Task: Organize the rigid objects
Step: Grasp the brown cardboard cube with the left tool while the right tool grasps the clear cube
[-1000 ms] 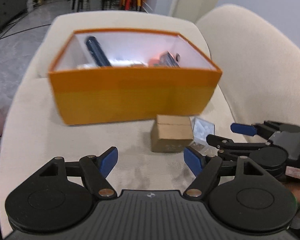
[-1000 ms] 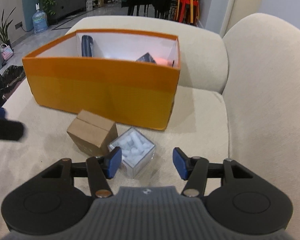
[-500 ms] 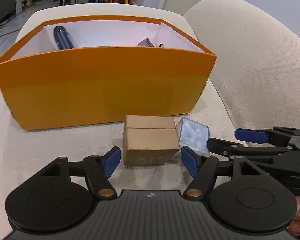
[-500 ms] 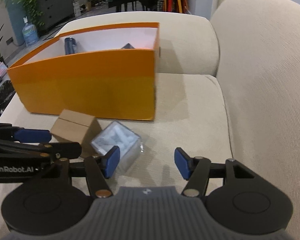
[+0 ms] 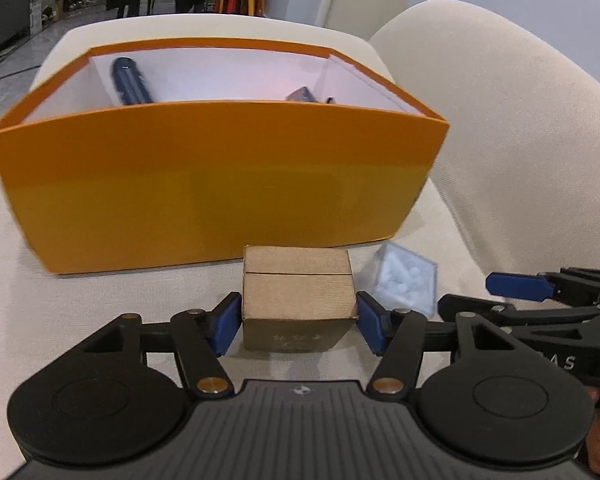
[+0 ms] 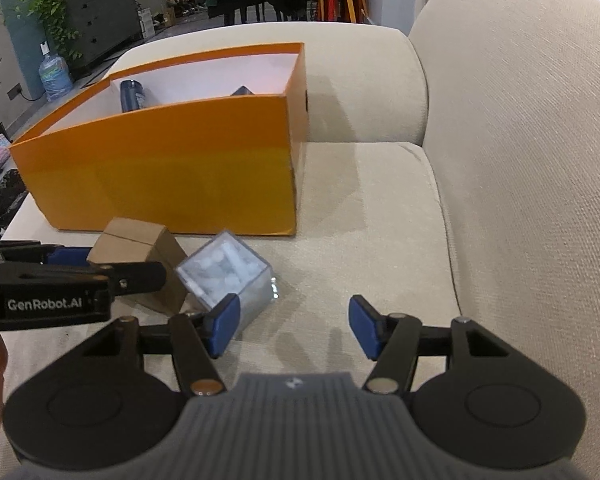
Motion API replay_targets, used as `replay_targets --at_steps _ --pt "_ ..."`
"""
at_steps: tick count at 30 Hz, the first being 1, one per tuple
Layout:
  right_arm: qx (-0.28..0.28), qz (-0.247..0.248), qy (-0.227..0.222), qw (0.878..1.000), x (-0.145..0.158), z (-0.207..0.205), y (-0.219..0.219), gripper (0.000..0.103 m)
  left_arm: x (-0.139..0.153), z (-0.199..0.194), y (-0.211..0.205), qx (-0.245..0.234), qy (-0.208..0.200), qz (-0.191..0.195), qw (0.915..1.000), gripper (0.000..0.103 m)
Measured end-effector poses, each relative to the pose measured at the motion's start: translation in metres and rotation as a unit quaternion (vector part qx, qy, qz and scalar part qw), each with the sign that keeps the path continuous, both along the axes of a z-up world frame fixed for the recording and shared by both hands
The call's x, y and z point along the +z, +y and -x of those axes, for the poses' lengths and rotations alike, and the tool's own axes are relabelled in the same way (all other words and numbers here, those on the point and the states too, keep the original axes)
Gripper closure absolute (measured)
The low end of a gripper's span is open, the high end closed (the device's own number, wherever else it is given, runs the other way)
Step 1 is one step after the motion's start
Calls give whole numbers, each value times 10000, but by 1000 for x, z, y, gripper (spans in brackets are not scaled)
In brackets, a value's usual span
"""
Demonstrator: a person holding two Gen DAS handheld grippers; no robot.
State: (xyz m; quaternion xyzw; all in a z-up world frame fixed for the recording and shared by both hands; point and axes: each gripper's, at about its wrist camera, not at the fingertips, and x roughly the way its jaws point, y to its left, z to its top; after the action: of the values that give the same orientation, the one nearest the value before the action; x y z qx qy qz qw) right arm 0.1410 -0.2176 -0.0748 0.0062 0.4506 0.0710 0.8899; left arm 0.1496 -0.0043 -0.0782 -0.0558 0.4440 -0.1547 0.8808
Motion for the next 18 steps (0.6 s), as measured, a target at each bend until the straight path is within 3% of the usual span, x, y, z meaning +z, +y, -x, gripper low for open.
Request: replay_targets --at_steps 5,10,18 --pt "151 -69 -2 9999 0 2 11 43 4 10 21 98 135 -261 9995 33" --pt "484 -79 16 9988 -4 3 27 42 4 18 44 193 314 -270 9990 35" --pt "502 175 56 9986 -19 -13 42 42 -5 31 52 362 11 -173 9992 33"
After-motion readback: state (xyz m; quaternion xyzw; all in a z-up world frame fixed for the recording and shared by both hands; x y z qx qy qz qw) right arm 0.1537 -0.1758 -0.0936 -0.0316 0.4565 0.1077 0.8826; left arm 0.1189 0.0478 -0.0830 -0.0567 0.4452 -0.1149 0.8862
